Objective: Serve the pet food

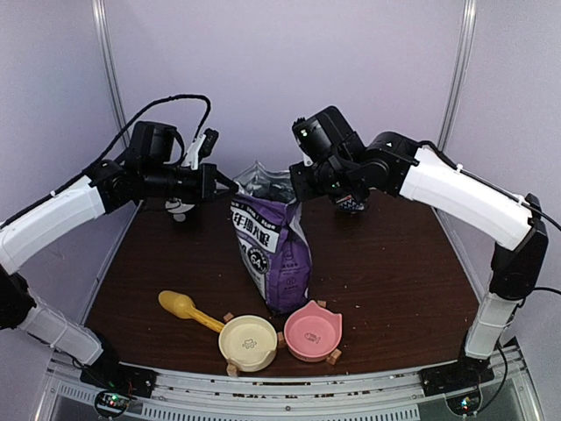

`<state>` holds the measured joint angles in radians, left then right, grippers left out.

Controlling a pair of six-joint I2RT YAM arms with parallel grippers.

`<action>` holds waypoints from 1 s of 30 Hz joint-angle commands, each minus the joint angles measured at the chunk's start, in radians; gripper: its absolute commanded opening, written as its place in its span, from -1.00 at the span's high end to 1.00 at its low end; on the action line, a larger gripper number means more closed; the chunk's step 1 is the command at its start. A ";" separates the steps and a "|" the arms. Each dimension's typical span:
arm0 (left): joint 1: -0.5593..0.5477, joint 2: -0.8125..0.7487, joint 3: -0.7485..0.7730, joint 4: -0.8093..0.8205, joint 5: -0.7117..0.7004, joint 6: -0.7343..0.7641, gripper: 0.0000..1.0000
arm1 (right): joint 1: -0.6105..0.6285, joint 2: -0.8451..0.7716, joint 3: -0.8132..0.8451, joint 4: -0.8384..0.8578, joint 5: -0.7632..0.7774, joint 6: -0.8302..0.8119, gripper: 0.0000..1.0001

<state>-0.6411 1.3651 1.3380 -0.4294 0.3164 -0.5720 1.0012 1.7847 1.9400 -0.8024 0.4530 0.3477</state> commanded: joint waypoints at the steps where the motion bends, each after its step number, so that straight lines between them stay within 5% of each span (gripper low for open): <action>1: 0.059 0.037 0.160 -0.126 0.012 0.177 1.00 | -0.026 -0.030 0.060 -0.029 0.087 0.095 1.00; 9: 0.069 0.085 0.223 -0.172 -0.011 0.234 1.00 | -0.026 -0.079 -0.074 0.073 -0.055 0.134 1.00; 14: 0.068 0.088 0.218 -0.139 0.049 0.242 1.00 | -0.035 -0.057 -0.009 0.074 -0.260 -0.015 0.21; 18: 0.068 0.090 0.214 -0.132 0.077 0.243 1.00 | -0.035 0.038 0.142 -0.056 -0.282 -0.096 -0.16; 24: 0.068 0.091 0.214 -0.131 0.087 0.243 1.00 | -0.041 0.130 0.255 -0.113 -0.302 -0.134 -0.29; 30: 0.068 0.094 0.212 -0.131 0.098 0.245 1.00 | -0.049 0.217 0.351 -0.142 -0.305 -0.151 -0.20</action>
<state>-0.5812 1.4666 1.5173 -0.6510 0.3813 -0.3489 0.9642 1.9575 2.2292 -0.8955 0.1608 0.2260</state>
